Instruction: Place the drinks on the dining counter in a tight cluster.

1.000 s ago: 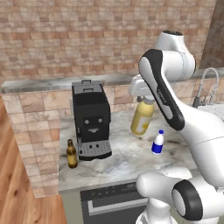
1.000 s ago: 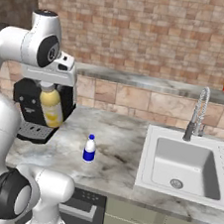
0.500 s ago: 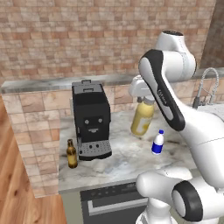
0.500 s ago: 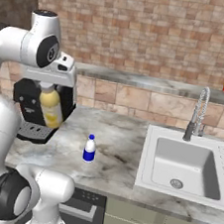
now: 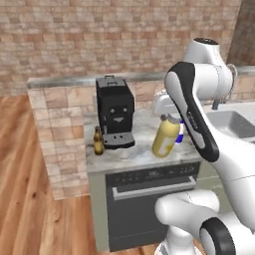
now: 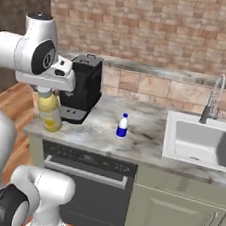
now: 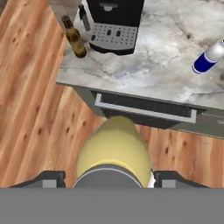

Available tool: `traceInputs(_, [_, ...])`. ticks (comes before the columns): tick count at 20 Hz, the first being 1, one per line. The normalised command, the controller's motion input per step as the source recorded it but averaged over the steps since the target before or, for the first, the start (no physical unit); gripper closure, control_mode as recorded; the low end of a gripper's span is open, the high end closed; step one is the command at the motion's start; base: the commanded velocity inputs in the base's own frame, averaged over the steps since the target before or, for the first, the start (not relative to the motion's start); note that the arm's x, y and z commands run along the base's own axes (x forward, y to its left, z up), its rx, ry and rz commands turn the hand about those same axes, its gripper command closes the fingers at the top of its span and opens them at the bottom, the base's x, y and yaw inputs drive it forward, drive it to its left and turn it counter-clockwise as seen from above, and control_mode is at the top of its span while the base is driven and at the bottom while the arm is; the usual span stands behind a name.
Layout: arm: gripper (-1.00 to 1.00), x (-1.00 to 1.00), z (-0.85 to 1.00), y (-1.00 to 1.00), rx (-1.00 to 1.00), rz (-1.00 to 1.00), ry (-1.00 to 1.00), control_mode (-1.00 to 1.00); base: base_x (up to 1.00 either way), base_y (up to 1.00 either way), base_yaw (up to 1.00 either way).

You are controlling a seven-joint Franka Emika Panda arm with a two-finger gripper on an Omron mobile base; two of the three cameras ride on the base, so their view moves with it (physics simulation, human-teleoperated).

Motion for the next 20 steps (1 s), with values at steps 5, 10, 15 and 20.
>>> traceInputs(5, [1.00, 0.00, 0.00, 0.00, 0.00, 0.00, 0.00, 1.00, -0.41, 0.98, -0.09])
traceInputs(10, [1.00, 0.00, 0.00, 0.00, 0.00, 0.00, 0.00, 1.00, 0.00, 1.00, -0.38])
traceInputs(15, [1.00, 0.00, 0.00, 0.00, 0.00, 0.00, 0.00, 1.00, 0.12, 1.00, -0.48])
traceInputs(20, [1.00, 0.00, 0.00, 0.00, 0.00, 0.00, 0.00, 1.00, 0.12, 1.00, -0.46])
